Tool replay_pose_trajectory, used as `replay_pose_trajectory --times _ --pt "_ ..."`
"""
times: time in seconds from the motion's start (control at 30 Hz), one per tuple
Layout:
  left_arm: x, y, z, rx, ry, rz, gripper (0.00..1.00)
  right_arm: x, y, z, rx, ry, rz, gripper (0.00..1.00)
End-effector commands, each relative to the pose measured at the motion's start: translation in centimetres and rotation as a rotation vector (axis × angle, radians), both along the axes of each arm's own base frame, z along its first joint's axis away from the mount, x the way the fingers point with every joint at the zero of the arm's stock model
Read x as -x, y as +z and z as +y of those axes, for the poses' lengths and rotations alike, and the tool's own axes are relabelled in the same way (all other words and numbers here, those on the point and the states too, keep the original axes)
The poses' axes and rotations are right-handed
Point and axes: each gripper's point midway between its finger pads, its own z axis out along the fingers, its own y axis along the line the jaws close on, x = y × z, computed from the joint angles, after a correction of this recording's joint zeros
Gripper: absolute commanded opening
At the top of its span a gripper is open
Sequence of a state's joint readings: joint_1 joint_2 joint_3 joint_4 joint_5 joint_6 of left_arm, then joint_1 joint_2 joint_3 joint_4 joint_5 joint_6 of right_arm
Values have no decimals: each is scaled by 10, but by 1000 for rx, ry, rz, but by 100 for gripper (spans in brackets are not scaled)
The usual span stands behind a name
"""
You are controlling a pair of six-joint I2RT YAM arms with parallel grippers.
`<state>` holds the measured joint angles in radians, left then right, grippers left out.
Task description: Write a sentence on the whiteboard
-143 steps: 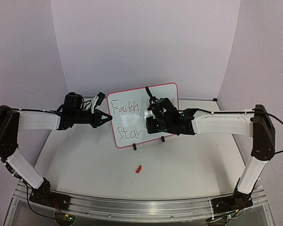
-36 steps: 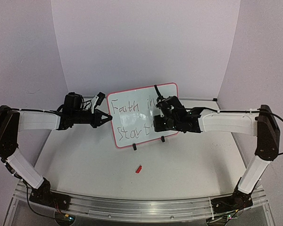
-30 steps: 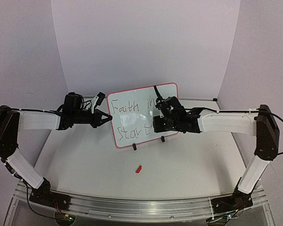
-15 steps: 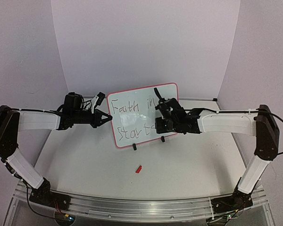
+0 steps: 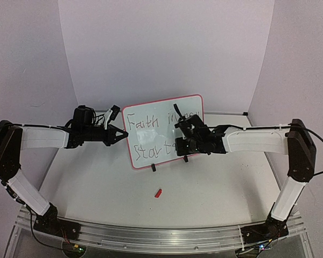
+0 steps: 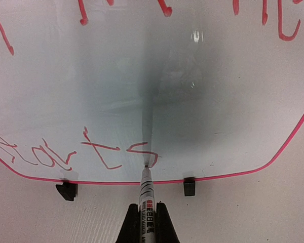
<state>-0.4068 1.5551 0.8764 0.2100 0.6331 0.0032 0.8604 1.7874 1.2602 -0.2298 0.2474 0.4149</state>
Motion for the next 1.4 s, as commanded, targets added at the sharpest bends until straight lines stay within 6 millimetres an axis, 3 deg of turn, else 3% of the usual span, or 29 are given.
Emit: replay_pose_trajectory --times 0.0,0.17,0.3,0.4,0.53,0.93,1.37 --pt "-7 -8 7 -68 31 -42 0 -1 21 15 -118 12 -34 0" --pt "-7 -8 8 -67 32 -41 0 7 40 13 -182 23 -40 0" --pt "-7 -6 7 -65 31 -44 0 14 48 -3 -173 -4 -50 0" --pt "-6 -6 7 -64 30 -43 0 16 43 -26 -93 -54 -68 0" --pt "-6 -6 8 -64 32 -43 0 13 31 -36 -43 -78 -61 0" --pt "-6 -7 8 -67 31 -41 0 -6 9 -29 -41 -97 -44 0" --pt "-7 -7 8 -66 31 -40 0 -13 4 -27 -41 -106 -55 0"
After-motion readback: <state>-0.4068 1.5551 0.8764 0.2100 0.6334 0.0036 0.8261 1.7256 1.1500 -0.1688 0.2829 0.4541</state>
